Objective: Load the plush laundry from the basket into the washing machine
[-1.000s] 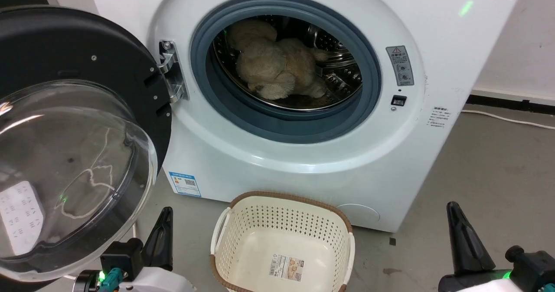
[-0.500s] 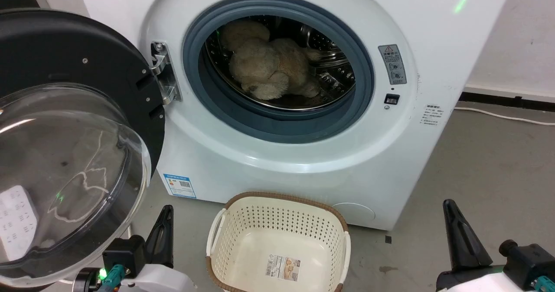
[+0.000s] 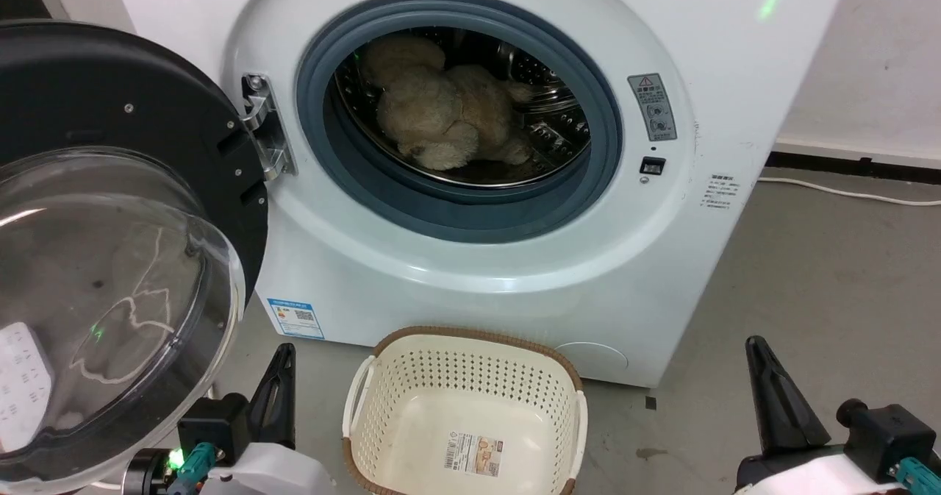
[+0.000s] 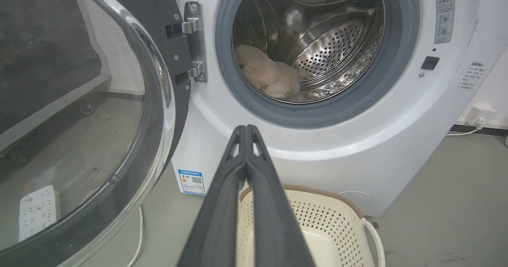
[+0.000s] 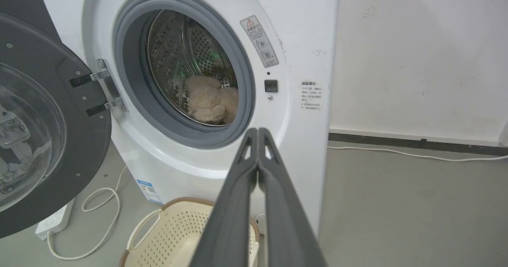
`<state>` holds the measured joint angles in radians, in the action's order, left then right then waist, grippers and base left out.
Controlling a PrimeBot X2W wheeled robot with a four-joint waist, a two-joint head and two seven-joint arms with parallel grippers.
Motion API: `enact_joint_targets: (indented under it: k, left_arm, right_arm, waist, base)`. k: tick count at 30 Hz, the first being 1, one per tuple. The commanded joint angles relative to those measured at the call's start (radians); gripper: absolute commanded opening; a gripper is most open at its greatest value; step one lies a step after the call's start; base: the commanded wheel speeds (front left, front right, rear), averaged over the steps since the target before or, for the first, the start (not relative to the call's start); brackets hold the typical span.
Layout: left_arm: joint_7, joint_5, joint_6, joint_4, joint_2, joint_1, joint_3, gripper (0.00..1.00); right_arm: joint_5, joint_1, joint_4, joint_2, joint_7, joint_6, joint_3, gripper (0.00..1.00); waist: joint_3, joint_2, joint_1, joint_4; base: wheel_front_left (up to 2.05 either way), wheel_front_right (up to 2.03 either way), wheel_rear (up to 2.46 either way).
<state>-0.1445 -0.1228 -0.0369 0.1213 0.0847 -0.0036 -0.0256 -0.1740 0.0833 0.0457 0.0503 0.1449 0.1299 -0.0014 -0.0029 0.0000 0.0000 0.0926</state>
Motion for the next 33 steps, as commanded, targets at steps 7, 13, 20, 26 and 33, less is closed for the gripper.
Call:
enact_joint_targets:
  k: [7, 13, 20, 26, 33]
  left_arm:
    - [0.019, 0.017, 0.010, -0.019, -0.005, 0.002, 0.004, 0.00]
    - [0.031, 0.028, 0.012, -0.029, -0.008, 0.002, 0.006, 0.00]
    - [0.045, 0.040, 0.015, -0.040, -0.011, 0.002, 0.009, 0.00]
    - [0.057, 0.050, 0.018, -0.050, -0.014, 0.002, 0.011, 0.00]
    - [0.071, 0.062, 0.021, -0.062, -0.017, 0.003, 0.013, 0.00]
  right_arm:
    - [0.026, -0.022, -0.007, 0.000, -0.018, 0.000, 0.001, 0.00]
    - [0.040, -0.028, -0.011, 0.000, -0.030, 0.000, 0.001, 0.00]
    - [0.057, -0.035, -0.015, 0.000, -0.044, 0.000, 0.001, 0.00]
    - [0.071, -0.041, -0.019, 0.000, -0.057, 0.001, 0.001, 0.00]
    - [0.088, -0.048, -0.023, 0.000, -0.071, 0.001, 0.001, 0.00]
  waist:
    - [0.000, 0.0000, 0.0000, -0.010]
    - [0.001, 0.0000, 0.0000, -0.018]
    - [0.001, 0.0000, 0.0000, -0.027]
    - [0.001, 0.0000, 0.0000, -0.035]
    - [0.001, 0.0000, 0.0000, -0.044]
  base:
    - [0.00, 0.00, 0.00]
    - [0.00, 0.00, 0.00]
    - [0.00, 0.00, 0.00]
    - [0.00, 0.00, 0.00]
    - [0.00, 0.00, 0.00]
